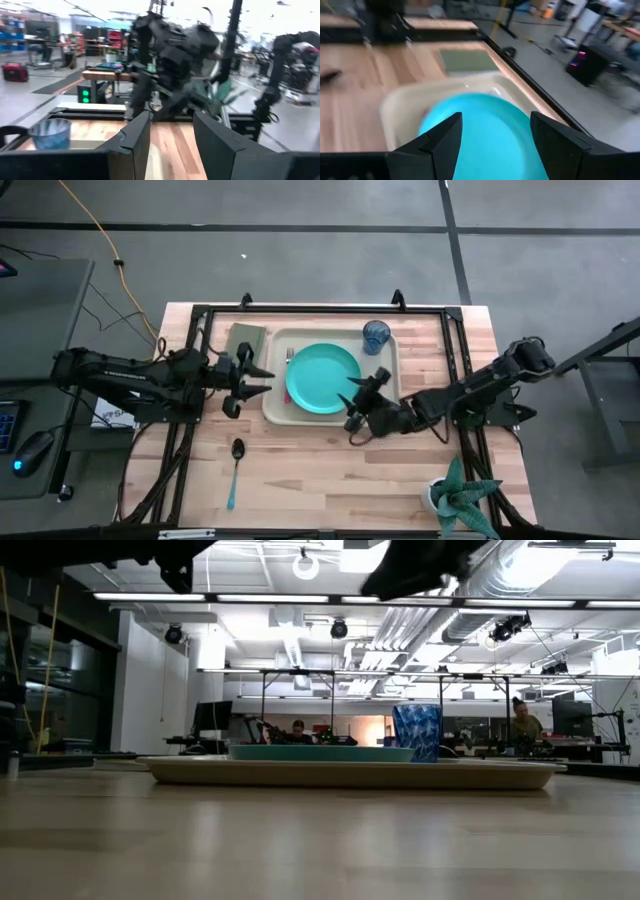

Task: Pick and place plate/cup/fork/spoon on tray
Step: Put the blue spoon on the left side of the pink fork

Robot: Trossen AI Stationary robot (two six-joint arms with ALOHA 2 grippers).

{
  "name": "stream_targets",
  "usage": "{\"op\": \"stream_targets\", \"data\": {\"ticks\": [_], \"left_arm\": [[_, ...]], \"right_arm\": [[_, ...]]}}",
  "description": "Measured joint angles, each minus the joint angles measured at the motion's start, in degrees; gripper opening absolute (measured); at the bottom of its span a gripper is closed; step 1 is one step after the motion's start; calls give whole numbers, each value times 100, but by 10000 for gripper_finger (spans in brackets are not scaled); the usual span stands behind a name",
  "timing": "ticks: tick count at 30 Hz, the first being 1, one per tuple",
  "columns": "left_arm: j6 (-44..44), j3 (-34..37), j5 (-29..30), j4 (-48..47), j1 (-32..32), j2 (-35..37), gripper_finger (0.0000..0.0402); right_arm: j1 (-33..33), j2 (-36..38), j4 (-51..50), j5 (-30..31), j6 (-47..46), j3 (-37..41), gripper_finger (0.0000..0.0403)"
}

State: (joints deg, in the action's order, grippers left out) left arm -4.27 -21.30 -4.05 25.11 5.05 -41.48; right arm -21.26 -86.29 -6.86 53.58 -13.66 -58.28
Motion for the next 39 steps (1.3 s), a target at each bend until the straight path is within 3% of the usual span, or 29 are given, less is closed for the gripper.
{"op": "stream_targets", "data": {"ticks": [4, 8, 12, 16, 19, 30, 39], "left_arm": [[181, 2, 169, 144, -269, -106, 130], [169, 2, 622, 170, -362, -100, 130], [185, 2, 816, 24, -366, -102, 130], [-90, 2, 839, -162, -366, -104, 130], [-282, 2, 842, -290, -370, -104, 130], [-411, -2, 945, -434, -370, -529, 130], [-520, 0, 925, -438, -373, -635, 130]], "right_arm": [[477, -23, 1151, -843, 450, 395, 227], [683, 219, 1667, -1051, 175, 1144, 227], [709, 636, 2907, -1431, 66, 2148, 227], [737, 960, 4615, -2435, 216, 2938, 227], [874, 1080, 5330, -3126, 298, 3113, 227], [1202, 1139, 4496, -3783, 624, 2357, 227], [1064, 1137, 3926, -3744, 491, 2271, 227]]}}
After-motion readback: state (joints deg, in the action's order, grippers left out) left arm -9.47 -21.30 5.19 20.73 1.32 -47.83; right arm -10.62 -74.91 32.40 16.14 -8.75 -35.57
